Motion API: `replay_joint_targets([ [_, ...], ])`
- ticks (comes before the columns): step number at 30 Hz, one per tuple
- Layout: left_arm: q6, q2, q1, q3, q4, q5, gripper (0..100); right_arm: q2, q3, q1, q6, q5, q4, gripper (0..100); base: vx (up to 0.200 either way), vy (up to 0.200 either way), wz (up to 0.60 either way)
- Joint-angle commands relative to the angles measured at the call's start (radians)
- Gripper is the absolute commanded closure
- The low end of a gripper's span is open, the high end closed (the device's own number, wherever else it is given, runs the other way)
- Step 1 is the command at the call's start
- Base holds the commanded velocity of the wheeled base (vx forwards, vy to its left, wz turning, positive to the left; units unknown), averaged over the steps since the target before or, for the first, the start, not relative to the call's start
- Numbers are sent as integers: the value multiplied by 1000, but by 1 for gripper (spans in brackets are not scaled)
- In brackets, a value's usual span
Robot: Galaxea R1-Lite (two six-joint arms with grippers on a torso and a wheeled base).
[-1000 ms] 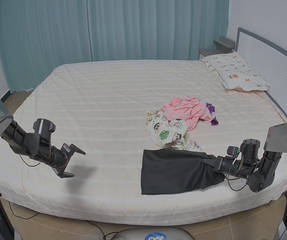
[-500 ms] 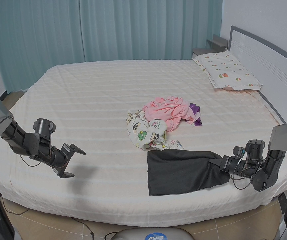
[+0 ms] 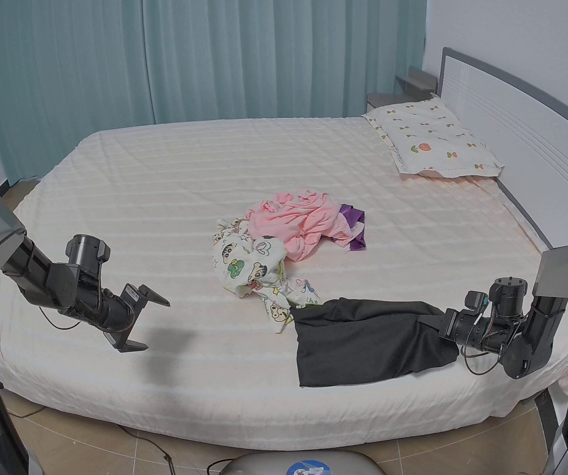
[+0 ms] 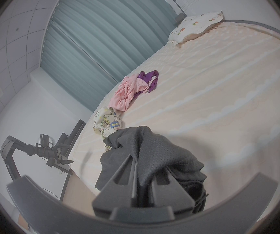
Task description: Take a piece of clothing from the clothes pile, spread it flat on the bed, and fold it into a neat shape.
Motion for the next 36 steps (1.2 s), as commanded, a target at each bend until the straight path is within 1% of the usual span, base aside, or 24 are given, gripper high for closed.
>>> replay_joint_targets([
  [1,0,0,0,0,-1,0,0,13,-1,2,-1,0,1,100,0,-200,0],
  [4,0,0,0,0,-1,0,0,44,-9,2,-14,0,1,100,0,-200,0],
  [5,0,0,0,1,-2,0,0,53,-10,2,-19,0,1,0,0,0,0],
  [11,1,0,0,3,-2,0,0,70,-7,9,-22,0,-2,0,0,0,0],
  [14,1,1,0,3,-4,0,0,59,-13,-4,-16,-12,-2,0,0,0,0],
  [17,1,1,0,3,-4,0,0,61,-30,-35,-8,-12,4,0,0,0,0],
  [19,1,1,0,3,-4,0,0,65,-42,-44,9,-12,7,0,0,0,0],
  [20,1,0,0,4,-4,0,0,71,-61,-44,38,-14,7,0,0,0,0],
  [22,1,0,0,4,-4,0,0,77,-82,-34,81,-15,14,0,0,0,0],
  [23,1,0,0,4,-4,0,0,79,-88,-32,88,-15,15,0,0,0,0],
  [24,1,0,0,4,-4,0,0,91,-113,-14,108,-17,27,0,0,0,0],
  [29,0,0,0,4,-4,2,0,127,-187,46,121,-24,119,0,0,0,0],
  [32,-5,1,-1,1,-4,19,0,146,-213,66,124,-24,144,0,0,0,0],
  [33,-8,10,-4,-2,-7,51,0,154,-236,81,137,-26,147,0,0,0,0],
  [34,-8,15,-6,-3,-7,66,0,154,-245,85,154,-29,147,0,0,0,0],
  [36,-8,15,-6,-5,-7,70,0,154,-252,85,179,-30,142,0,200,0,0],
])
